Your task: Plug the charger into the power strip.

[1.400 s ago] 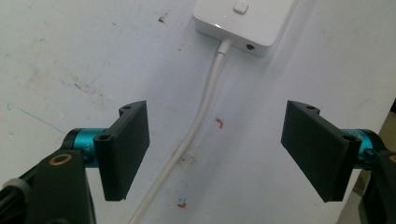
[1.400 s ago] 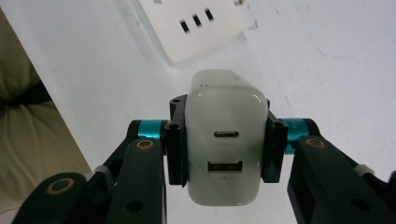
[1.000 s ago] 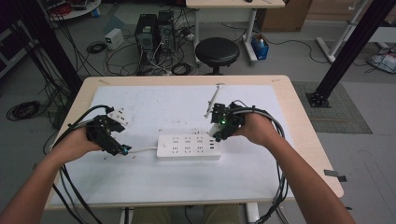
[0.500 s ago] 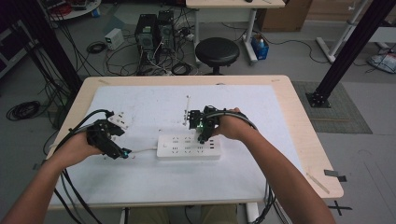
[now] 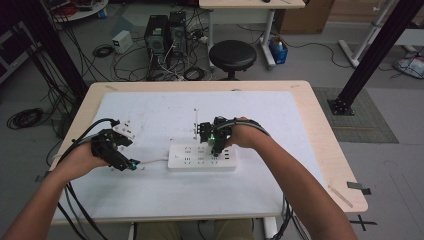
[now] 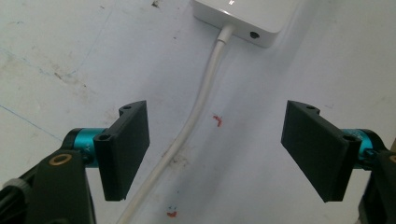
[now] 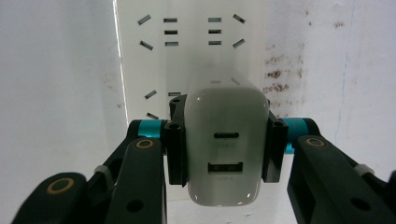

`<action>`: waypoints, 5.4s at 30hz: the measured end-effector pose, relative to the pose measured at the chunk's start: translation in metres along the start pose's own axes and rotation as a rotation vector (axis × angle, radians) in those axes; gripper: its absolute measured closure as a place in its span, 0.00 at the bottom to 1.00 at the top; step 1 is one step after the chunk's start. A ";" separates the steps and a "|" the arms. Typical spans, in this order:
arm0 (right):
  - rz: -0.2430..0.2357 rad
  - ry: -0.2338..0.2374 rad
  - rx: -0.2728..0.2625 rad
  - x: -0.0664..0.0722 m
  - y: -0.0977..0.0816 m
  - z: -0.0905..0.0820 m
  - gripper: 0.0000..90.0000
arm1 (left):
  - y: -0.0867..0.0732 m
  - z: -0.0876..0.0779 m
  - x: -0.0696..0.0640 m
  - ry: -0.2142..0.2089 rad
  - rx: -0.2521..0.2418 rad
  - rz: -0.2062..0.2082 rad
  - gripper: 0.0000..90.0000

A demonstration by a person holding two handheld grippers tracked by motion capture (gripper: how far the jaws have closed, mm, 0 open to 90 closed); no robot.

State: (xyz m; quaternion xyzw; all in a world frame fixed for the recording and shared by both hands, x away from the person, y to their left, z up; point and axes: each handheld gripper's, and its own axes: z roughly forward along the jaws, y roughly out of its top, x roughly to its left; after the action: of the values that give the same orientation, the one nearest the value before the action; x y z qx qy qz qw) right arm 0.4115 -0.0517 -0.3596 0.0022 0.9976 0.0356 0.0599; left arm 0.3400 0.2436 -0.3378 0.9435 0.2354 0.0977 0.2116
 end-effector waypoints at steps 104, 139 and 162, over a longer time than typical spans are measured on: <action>0.037 0.030 0.028 -0.005 0.008 0.019 0.69 | -0.013 0.019 0.001 -0.046 -0.047 -0.063 0.26; 0.014 -0.037 0.038 0.006 0.015 -0.003 0.69 | -0.017 0.021 -0.001 -0.045 -0.077 -0.068 0.26; 0.055 -0.008 -0.052 0.002 0.006 0.004 0.69 | -0.015 0.025 -0.001 -0.052 -0.087 -0.080 0.26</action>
State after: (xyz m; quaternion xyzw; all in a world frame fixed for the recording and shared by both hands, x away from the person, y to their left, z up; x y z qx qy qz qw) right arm 0.4100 -0.0458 -0.3631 0.0283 0.9956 0.0633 0.0627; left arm 0.3404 0.2461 -0.3668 0.9254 0.2632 0.0749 0.2622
